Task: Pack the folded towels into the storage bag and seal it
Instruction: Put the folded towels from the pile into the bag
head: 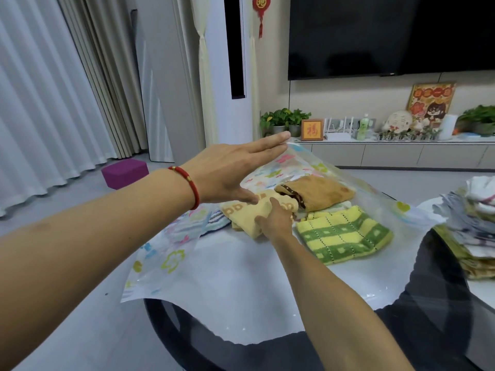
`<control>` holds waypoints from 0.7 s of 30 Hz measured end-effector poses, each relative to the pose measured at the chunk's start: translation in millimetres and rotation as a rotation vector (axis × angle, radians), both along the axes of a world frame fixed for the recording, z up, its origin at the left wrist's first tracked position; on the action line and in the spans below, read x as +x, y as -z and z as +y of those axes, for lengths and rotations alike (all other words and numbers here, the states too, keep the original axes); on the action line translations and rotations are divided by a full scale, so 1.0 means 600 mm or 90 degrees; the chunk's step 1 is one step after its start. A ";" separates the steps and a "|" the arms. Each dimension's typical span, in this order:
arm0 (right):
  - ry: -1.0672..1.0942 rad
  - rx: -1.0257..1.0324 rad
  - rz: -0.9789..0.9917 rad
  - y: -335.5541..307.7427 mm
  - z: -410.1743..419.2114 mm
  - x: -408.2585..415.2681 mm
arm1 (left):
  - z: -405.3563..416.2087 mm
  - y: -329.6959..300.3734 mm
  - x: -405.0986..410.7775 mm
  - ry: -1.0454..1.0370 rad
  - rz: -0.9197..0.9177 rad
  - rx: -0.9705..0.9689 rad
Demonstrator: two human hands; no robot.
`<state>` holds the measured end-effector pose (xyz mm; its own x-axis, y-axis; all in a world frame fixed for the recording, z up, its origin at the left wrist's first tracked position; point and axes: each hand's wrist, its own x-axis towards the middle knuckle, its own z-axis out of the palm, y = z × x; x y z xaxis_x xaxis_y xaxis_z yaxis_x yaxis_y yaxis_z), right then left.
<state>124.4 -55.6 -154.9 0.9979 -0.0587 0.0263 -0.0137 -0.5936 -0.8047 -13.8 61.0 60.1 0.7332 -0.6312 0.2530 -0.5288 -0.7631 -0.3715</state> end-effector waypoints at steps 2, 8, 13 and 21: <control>-0.016 -0.082 -0.052 -0.009 -0.021 -0.028 | -0.009 0.012 -0.002 -0.010 -0.030 0.017; -0.183 -0.261 -0.161 -0.017 -0.178 -0.167 | -0.060 0.037 -0.007 0.005 -0.090 0.080; -0.278 -0.318 -0.170 -0.063 -0.376 -0.257 | -0.152 0.060 0.006 0.034 -0.099 0.120; 0.070 -0.208 -0.227 -0.051 -0.636 -0.274 | -0.280 0.091 0.047 0.120 -0.095 0.148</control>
<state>-39.8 -437.2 -124.2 0.9121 -0.0941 0.3991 0.1520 -0.8264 -0.5422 14.7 -106.8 5.3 0.5632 -0.8059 0.1824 -0.5794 -0.5425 -0.6082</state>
